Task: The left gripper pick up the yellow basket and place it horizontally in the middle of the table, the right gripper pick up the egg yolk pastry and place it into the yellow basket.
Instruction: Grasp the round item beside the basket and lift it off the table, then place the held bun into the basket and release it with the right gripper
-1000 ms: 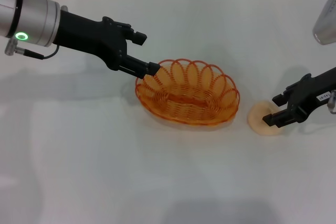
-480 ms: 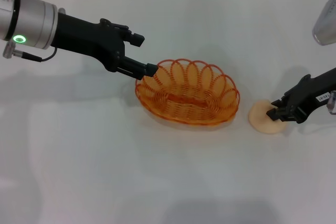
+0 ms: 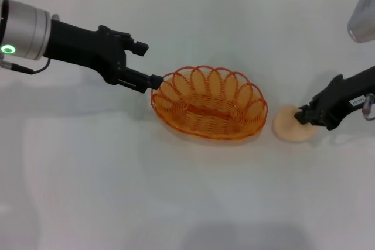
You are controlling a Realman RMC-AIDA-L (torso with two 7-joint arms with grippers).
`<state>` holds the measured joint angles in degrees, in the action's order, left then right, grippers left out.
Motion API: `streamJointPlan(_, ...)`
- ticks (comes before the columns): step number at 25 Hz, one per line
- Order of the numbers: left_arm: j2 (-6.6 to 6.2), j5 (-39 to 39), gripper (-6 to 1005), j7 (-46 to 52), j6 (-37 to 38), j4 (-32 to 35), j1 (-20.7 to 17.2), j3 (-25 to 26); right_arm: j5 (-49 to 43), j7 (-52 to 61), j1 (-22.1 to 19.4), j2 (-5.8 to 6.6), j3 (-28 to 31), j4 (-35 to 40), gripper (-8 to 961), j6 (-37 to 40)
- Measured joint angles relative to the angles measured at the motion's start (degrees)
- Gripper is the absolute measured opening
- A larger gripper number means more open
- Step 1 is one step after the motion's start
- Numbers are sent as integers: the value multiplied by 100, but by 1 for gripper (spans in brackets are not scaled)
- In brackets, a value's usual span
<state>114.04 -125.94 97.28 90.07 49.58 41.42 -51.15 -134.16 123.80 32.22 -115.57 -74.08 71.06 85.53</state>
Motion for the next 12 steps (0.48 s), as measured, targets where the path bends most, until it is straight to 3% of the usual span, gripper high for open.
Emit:
streamJointPlan(6, -84, -4, 887, -116, 43, 0, -179, 164, 8, 231, -92, 19, 26, 410, 46, 27)
streamJointPlan(12, -71, -6, 887, -241, 139, 0, -253, 303, -60, 447, -115, 25, 76, 757, 37, 176)
